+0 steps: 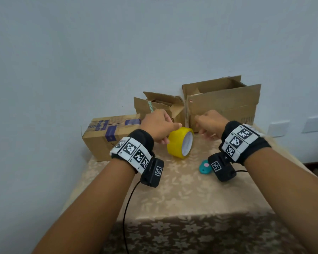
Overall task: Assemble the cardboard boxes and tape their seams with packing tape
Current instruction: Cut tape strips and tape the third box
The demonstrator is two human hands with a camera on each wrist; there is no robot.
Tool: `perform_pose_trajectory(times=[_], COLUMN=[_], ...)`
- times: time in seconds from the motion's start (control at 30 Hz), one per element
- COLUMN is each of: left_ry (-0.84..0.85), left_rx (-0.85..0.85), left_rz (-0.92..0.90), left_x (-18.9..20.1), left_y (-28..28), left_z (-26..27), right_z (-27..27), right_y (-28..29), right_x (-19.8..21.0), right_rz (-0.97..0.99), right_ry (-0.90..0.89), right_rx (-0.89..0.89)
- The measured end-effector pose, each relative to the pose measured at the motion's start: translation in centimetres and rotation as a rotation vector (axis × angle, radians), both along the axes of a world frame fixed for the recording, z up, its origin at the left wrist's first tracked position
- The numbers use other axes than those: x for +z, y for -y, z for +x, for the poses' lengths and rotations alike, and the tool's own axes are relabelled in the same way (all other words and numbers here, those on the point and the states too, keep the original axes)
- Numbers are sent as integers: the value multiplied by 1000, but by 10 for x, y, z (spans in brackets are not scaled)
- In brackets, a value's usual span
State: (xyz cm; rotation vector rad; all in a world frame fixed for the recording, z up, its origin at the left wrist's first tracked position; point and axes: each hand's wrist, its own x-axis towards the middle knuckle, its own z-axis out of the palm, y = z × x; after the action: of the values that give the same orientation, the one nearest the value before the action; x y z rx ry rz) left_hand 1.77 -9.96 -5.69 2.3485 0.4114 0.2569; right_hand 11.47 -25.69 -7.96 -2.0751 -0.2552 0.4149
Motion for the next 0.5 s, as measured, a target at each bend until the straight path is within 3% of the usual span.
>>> perform_pose_trajectory(times=[0.17, 0.5], left_ry=[-40, -92], left_rx=[-17, -83], left_rz=[-123, -199], left_x=[-4, 0], left_y=[1, -4], left_z=[6, -1], right_z=[-4, -5], right_y=[2, -11], right_x=[3, 12], right_rz=[16, 137], right_ry=[-130, -16], right_rx=[82, 107])
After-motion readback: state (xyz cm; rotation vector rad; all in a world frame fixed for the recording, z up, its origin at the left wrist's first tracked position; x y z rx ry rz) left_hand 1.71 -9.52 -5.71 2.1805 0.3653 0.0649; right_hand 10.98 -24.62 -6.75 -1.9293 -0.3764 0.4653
